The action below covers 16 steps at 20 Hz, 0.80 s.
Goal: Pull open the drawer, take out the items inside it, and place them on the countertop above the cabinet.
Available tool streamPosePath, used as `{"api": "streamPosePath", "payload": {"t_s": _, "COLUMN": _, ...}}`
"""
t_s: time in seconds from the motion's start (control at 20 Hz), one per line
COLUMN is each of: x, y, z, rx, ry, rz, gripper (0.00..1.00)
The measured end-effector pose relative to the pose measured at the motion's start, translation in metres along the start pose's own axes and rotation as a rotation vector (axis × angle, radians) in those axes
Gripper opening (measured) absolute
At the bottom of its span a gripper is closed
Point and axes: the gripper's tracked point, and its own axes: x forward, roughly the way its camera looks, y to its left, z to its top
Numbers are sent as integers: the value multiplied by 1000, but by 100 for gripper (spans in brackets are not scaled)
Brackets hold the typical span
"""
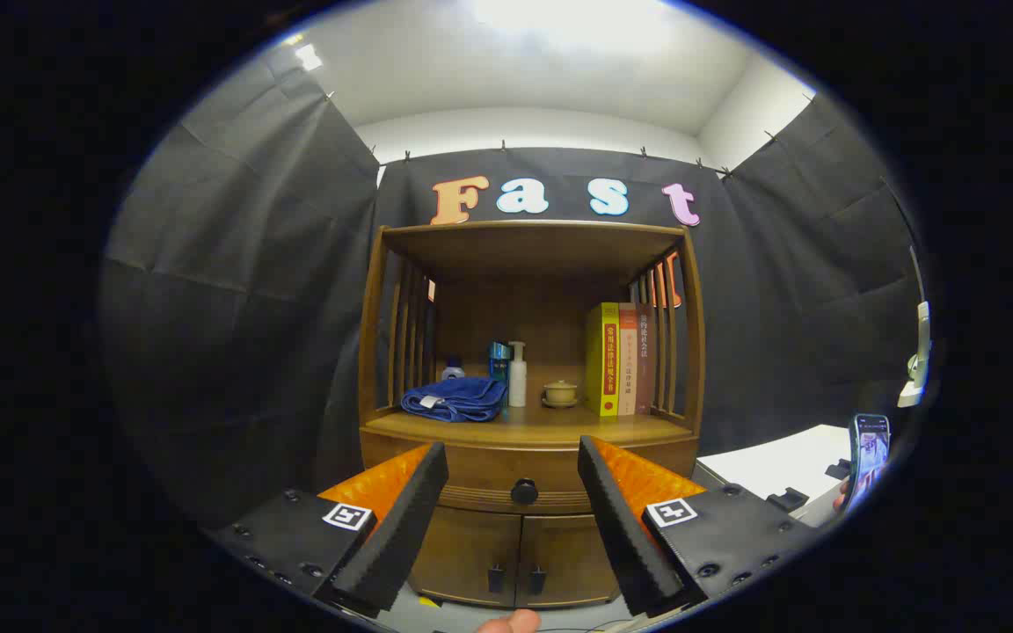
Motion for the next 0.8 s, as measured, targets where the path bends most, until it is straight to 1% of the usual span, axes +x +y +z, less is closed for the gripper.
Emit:
{"api": "streamPosePath", "payload": {"t_s": 0.2, "x": -1, "y": -14, "z": -8, "rx": 25, "ry": 11, "rz": -36, "gripper": 98}}
{"api": "streamPosePath", "payload": {"t_s": 0.4, "x": 1, "y": -10, "z": -2, "rx": -20, "ry": 8, "rz": -25, "gripper": 97}}
{"api": "streamPosePath", "payload": {"t_s": 0.8, "x": 3, "y": 7, "z": 5, "rx": -42, "ry": 14, "rz": -6, "gripper": 98}}
